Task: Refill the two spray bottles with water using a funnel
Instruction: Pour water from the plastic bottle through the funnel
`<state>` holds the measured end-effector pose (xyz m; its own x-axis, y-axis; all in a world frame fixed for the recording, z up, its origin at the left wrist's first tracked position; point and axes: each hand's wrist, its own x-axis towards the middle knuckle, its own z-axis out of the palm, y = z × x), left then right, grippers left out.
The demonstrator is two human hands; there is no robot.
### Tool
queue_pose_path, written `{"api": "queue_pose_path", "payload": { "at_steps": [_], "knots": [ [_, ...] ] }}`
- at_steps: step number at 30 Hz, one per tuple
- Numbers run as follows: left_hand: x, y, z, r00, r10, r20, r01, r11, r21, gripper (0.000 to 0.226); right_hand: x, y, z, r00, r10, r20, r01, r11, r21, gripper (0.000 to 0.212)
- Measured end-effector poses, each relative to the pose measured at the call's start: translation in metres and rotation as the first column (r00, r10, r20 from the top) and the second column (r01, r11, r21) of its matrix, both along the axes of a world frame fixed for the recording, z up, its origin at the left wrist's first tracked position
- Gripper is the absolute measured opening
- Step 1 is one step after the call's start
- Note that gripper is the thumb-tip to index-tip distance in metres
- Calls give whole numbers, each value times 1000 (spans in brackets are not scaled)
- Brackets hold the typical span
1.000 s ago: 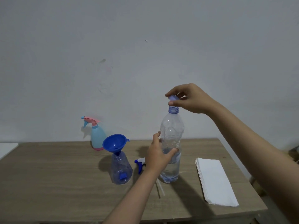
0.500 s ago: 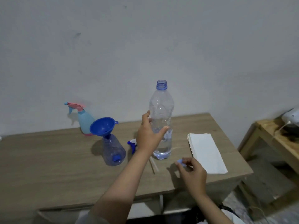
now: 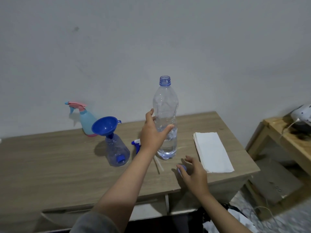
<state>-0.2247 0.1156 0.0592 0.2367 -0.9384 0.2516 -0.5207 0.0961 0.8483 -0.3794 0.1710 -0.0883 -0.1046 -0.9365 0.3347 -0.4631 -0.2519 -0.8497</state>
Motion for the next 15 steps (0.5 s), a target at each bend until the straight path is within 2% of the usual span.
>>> {"api": "queue_pose_path", "payload": {
  "at_steps": [4, 8, 10, 12, 15],
  "knots": [
    [1, -1, 3, 999, -34, -27, 35, 998, 45, 91, 6, -18, 38, 1000, -5, -23, 1, 986, -168, 41],
    [5, 8, 16, 1000, -26, -2, 27, 992, 121, 95, 15, -36, 81, 991, 22, 134, 8, 976, -218, 46],
    [11, 20, 25, 999, 35, -1, -35, 999, 17, 82, 23, -46, 99, 977, 41, 210, 8, 974, -225, 54],
    [22, 37, 32, 992, 124, -11, -124, 978, -170, 65, 33, -57, 112, 969, 65, 240, -3, 968, -249, 66],
    [51, 53, 35, 941, 337, 32, -300, 874, -383, 57, 46, -72, 125, 981, 93, 171, -39, 954, -298, 94]
  ]
}}
